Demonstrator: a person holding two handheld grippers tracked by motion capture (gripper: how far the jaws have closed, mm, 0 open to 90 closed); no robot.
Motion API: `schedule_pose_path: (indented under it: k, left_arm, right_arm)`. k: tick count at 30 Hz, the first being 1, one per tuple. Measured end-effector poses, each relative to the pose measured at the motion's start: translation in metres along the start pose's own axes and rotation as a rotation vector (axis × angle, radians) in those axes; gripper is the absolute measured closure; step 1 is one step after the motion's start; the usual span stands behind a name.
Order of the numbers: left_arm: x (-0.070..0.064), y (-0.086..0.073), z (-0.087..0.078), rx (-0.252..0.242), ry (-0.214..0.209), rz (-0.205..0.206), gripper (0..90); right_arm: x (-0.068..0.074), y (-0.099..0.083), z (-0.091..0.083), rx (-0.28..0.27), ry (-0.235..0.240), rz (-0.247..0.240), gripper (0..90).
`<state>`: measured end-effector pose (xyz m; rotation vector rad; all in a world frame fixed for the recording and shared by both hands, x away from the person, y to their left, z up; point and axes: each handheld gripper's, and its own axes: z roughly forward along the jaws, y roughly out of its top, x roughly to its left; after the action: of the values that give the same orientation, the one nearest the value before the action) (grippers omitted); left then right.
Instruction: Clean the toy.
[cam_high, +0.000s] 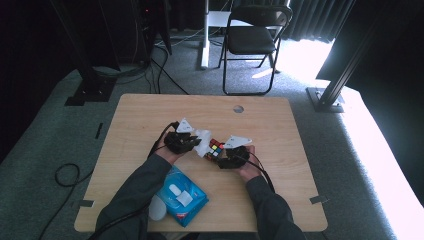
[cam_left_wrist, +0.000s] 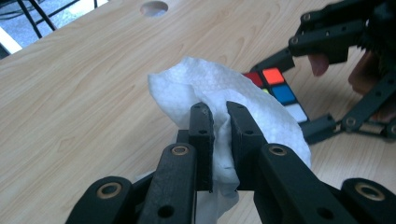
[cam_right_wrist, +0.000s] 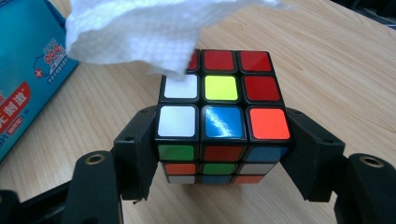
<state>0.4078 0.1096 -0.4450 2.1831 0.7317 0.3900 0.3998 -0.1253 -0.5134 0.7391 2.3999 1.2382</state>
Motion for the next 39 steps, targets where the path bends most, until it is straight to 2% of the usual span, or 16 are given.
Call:
schedule_pose_path:
  k: [11,18,21,27,30,35,39]
  left_arm:
    - [-0.008,0.004,0.007,-0.005,-0.009,0.011,81.9]
    - [-0.010,0.003,0.010,0.010,-0.008,0.023,81.9]
    - [-0.012,0.001,0.012,0.024,-0.008,0.030,81.9]
    - [-0.014,0.001,0.014,0.021,-0.009,0.029,81.9]
    - [-0.018,0.002,0.014,0.022,-0.009,0.042,82.0]
    - [-0.031,0.007,0.015,0.038,0.006,0.110,82.1]
    - [-0.036,0.007,0.017,0.034,-0.007,0.121,82.1]
  right_arm:
    - [0.004,-0.003,-0.006,-0.014,0.010,0.020,34.2]
    - [0.010,0.002,-0.006,-0.015,0.018,0.013,34.2]
    - [0.011,0.005,-0.006,-0.034,0.023,0.031,34.3]
    - [0.011,0.006,-0.007,-0.040,0.005,0.035,34.3]
    - [0.011,0.006,-0.007,-0.035,0.001,0.035,34.3]
    - [0.012,0.008,-0.006,-0.036,-0.001,0.039,34.3]
    - [0.013,0.008,-0.006,-0.036,-0.006,0.042,34.3]
